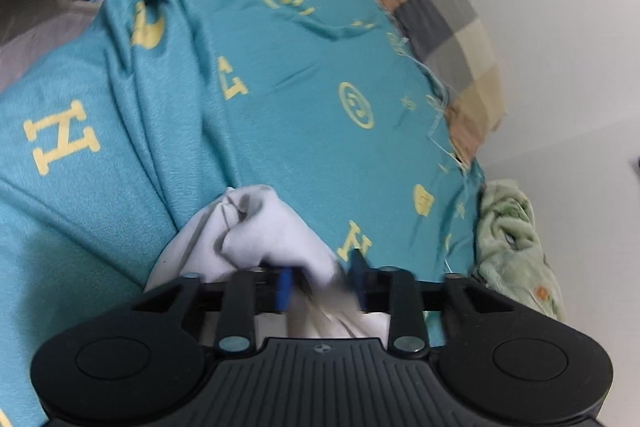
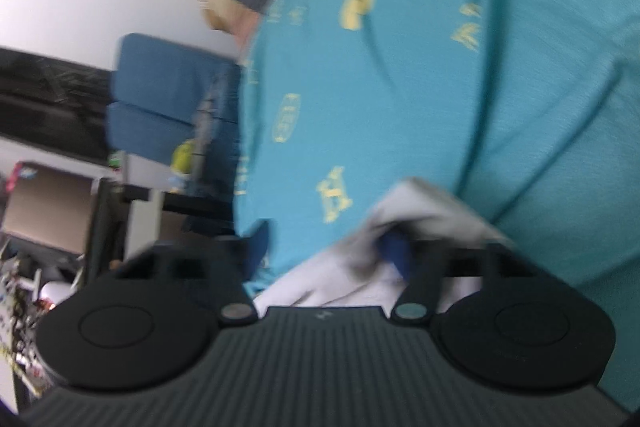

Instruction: Fold clothes

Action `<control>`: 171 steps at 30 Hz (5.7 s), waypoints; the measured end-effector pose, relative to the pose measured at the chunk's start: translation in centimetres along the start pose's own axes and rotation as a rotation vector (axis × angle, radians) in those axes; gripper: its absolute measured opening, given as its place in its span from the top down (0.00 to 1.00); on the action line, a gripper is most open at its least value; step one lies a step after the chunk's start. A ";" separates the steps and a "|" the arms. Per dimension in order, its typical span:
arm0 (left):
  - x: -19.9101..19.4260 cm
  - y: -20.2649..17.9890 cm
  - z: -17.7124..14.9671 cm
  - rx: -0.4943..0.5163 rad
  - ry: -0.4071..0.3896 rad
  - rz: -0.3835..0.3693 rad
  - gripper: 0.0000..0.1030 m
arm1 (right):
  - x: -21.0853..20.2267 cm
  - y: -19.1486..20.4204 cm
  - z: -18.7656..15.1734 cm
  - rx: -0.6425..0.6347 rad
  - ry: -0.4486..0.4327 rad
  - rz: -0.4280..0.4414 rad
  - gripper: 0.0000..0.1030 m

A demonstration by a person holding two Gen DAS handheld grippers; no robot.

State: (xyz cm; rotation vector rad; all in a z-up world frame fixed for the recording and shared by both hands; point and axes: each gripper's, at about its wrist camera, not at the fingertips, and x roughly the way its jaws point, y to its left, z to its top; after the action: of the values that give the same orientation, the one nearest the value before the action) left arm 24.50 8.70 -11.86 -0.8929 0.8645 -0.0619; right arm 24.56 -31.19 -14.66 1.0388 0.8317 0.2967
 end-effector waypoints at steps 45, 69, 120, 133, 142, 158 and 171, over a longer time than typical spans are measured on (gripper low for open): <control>0.2 -5.5 -5.6 0.669 -0.058 0.264 0.37 | 2.1 5.2 -4.4 -0.629 -0.050 -0.312 0.84; -4.4 -5.8 -9.0 0.705 -0.052 0.244 0.36 | -1.5 6.5 -7.4 -0.649 -0.036 -0.303 0.84; -3.7 5.4 -9.2 -0.282 0.002 -0.174 0.26 | -2.2 -4.8 -10.4 0.443 0.055 0.009 0.38; -2.5 6.8 -8.1 -0.336 -0.007 -0.180 0.68 | -3.9 -3.3 -9.9 0.276 -0.004 -0.015 0.71; -7.1 3.3 -7.6 -0.283 -0.014 -0.198 0.74 | -7.8 0.1 -10.2 0.170 -0.008 0.023 0.73; -6.6 -15.1 -10.6 -0.113 0.017 -0.336 0.73 | -21.1 2.8 -1.7 0.152 -0.238 0.135 0.73; 6.6 -37.2 -19.2 0.015 0.220 -0.684 0.73 | -38.9 3.2 13.6 -0.125 -0.614 -0.011 0.73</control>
State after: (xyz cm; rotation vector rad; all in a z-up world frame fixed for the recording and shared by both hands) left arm 26.63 -30.56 3.93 -1.1496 0.7240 -0.7705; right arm 9.03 -60.94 9.53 0.9324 0.2606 0.0108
